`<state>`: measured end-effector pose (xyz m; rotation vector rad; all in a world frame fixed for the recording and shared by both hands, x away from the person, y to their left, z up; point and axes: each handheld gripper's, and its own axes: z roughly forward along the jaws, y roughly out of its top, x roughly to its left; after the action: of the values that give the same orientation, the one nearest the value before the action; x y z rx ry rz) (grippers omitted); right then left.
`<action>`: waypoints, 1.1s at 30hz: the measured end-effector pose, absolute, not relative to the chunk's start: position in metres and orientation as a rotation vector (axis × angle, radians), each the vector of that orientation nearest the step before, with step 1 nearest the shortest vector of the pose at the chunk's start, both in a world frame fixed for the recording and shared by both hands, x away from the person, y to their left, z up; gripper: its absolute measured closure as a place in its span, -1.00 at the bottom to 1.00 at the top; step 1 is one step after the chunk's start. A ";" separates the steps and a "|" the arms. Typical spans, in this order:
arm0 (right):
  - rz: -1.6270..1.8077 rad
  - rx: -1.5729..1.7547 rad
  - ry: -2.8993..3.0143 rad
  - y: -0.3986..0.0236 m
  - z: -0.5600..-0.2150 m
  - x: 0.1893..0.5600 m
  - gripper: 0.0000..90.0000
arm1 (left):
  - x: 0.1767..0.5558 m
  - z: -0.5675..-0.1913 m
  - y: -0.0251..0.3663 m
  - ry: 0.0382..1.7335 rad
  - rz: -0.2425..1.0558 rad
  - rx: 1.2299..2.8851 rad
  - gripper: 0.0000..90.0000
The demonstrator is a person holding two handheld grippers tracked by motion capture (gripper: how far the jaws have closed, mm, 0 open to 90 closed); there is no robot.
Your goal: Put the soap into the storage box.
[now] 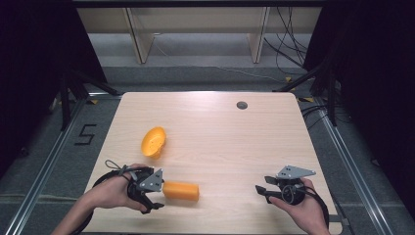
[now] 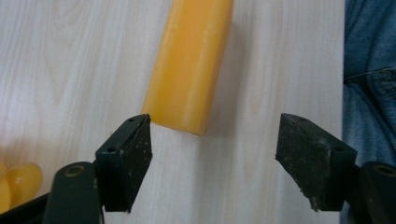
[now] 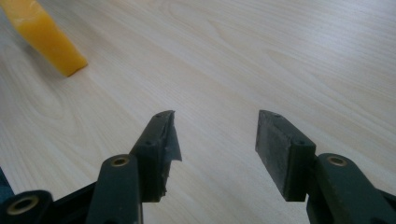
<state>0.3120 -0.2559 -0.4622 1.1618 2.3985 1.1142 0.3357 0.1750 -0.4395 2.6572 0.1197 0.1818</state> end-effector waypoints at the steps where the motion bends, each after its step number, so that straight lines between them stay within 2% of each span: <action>1: 1.124 1.194 2.398 -0.254 -0.462 0.311 0.06 | 0.338 -0.439 0.173 0.112 0.188 2.654 -0.41; 15: 1.135 1.167 2.400 -0.256 -0.463 0.313 0.06 | 0.357 -0.434 0.147 -0.018 0.213 2.717 -0.44; 24: 1.125 1.172 2.403 -0.257 -0.463 0.312 0.06 | 0.364 -0.447 0.116 -0.167 0.161 2.792 -0.41; 27: 1.123 1.173 2.404 -0.257 -0.463 0.312 0.06 | 0.364 -0.451 0.110 -0.175 0.138 2.806 -0.37; 33: 1.125 1.175 2.413 -0.257 -0.464 0.312 0.06 | 0.365 -0.455 0.101 -0.196 0.087 2.827 -0.14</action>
<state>0.3122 -0.2568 -0.4636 1.1751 2.4130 1.1255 0.3647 0.1010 -0.4550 2.8272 -0.1959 0.0869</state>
